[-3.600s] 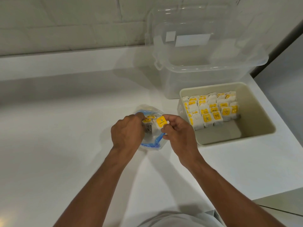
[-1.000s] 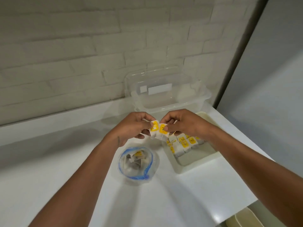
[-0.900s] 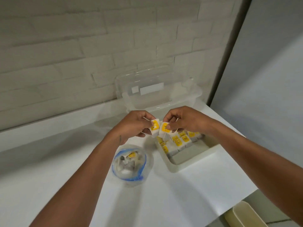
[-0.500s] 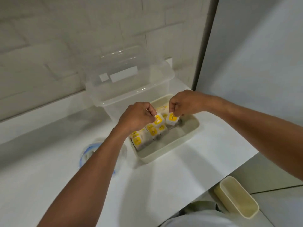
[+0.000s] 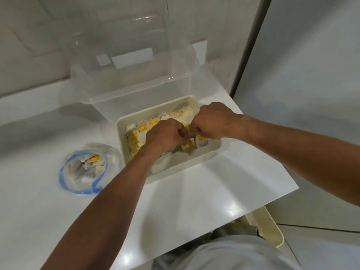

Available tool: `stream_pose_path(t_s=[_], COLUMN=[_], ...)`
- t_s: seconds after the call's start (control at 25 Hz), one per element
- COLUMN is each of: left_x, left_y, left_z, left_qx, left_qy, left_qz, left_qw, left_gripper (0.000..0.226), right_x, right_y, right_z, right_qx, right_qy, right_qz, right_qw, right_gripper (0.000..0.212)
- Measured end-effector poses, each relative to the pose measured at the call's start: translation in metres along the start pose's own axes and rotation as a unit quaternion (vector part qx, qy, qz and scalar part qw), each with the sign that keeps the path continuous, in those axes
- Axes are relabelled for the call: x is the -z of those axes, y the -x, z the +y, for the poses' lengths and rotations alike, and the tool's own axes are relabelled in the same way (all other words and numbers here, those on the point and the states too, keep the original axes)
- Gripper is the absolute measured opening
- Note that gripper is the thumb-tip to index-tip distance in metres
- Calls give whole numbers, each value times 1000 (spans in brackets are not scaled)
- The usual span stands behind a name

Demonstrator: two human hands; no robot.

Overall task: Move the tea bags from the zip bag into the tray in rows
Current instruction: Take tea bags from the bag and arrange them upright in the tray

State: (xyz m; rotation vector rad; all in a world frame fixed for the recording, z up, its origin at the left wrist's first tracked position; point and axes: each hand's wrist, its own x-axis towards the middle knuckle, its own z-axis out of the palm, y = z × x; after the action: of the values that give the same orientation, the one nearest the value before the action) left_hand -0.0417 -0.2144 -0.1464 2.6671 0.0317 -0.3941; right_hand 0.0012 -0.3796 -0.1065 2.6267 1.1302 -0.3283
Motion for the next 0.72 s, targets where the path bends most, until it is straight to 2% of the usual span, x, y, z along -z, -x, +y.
stream_pose_path(t_s=[0.08, 0.2, 0.32, 0.52, 0.72], left_x=[-2, -3, -9, -13, -13], left_y=[-7, -21, -30, -36, -37], left_z=[-2, -5, -10, -16, -14], left_qx=[17, 35, 45, 48, 36], left_qy=[-3, -11, -11, -4, -38], left_qz=[7, 52, 68, 91, 121], left_qw=[1000, 998, 997, 995, 991], left_gripper=[5, 16, 18, 16, 16], right_x=[4, 8, 10, 2, -3], right_y=[-9, -26, -34, -40, -42], right_z=[1, -3, -3, 2, 1], right_qx=[10, 33, 56, 60, 38], right_qy=[38, 104, 127, 120, 113], right_qz=[3, 17, 24, 39, 61], right_qw=[999, 994, 990, 990, 991], right_gripper=[16, 25, 34, 21, 23])
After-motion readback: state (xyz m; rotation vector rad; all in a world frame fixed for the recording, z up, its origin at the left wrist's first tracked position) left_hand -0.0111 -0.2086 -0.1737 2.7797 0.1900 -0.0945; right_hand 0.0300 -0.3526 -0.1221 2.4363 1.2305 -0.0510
